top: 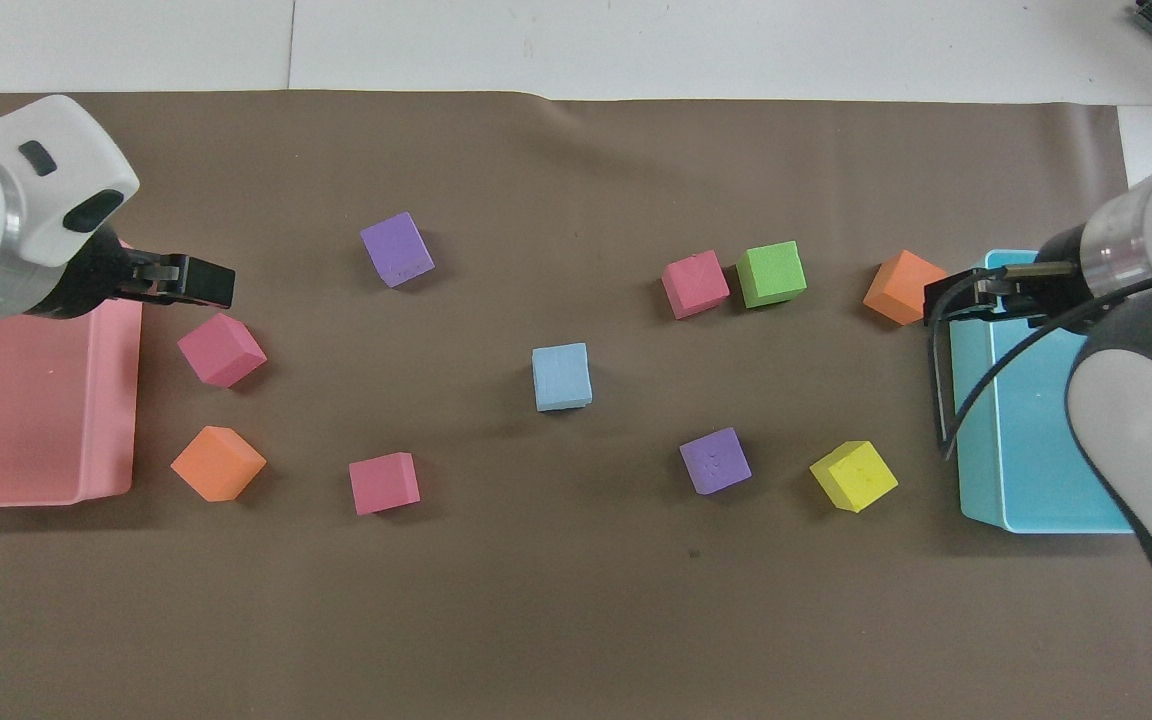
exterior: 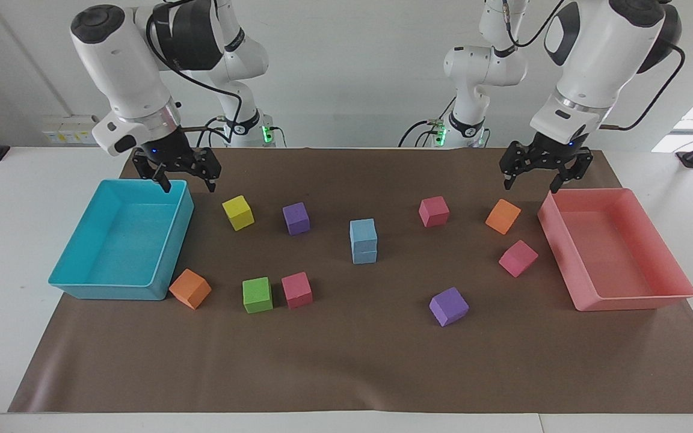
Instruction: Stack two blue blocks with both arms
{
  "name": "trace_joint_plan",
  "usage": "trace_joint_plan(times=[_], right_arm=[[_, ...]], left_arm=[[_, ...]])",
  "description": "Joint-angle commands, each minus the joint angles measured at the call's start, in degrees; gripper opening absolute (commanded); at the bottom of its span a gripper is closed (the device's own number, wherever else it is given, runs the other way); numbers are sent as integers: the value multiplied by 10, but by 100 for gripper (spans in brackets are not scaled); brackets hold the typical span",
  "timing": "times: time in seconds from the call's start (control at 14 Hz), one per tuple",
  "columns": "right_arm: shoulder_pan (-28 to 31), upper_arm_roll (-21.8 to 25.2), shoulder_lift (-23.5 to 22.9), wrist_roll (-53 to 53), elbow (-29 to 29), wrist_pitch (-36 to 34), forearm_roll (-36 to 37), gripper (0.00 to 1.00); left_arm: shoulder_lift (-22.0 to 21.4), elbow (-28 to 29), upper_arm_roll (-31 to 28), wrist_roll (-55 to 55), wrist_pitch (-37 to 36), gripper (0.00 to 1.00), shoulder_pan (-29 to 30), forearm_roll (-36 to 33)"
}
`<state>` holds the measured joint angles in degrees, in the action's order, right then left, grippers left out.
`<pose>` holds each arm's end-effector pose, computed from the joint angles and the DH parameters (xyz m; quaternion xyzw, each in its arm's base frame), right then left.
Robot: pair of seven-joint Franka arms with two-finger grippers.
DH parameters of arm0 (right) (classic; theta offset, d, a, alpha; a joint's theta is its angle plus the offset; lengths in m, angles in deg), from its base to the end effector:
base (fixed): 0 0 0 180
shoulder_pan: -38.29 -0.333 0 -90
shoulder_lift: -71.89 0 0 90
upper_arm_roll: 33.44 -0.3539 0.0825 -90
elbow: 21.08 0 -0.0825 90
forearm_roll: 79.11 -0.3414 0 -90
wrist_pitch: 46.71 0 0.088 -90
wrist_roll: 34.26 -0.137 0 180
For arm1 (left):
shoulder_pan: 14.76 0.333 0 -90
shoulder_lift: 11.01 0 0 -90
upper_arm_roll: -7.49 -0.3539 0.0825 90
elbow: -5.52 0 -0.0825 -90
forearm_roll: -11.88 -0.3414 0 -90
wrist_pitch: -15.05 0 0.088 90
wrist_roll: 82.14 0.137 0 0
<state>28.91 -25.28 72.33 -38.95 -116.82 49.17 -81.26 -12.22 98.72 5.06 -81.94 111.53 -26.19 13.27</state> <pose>0.5165 0.0155 0.6021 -0.9993 0.0321 -0.0040 0.0195 0.5107 -0.0837 0.6295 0.9960 -0.0792 0.0381 0.0155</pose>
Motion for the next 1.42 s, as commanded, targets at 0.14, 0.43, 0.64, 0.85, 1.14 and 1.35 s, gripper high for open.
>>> trace_joint_plan(times=[0.14, 0.43, 0.64, 0.85, 1.14, 1.35], right_arm=[[43, 1, 21, -1, -8, -34, 9, 100], [55, -1, 25, 26, -2, -60, 13, 100], [58, 5, 25, 57, 51, -110, 15, 100], [55, 2, 57, 63, 72, -133, 46, 100], [52, -6, 93, 70, 50, -134, 52, 100], [47, -13, 102, 75, 35, -131, 51, 100]], left_arm=[[-14, -45, -1, 45, -101, 100, 26, -4], [18, -111, -9, 45, -161, 100, 40, -5], [18, -111, -7, 46, -158, 100, 40, -8], [9, -102, -7, 47, -158, 100, 39, -9], [-9, -72, -6, 49, -158, 100, 36, -9], [-9, -72, -6, 49, -157, 100, 36, -9]])
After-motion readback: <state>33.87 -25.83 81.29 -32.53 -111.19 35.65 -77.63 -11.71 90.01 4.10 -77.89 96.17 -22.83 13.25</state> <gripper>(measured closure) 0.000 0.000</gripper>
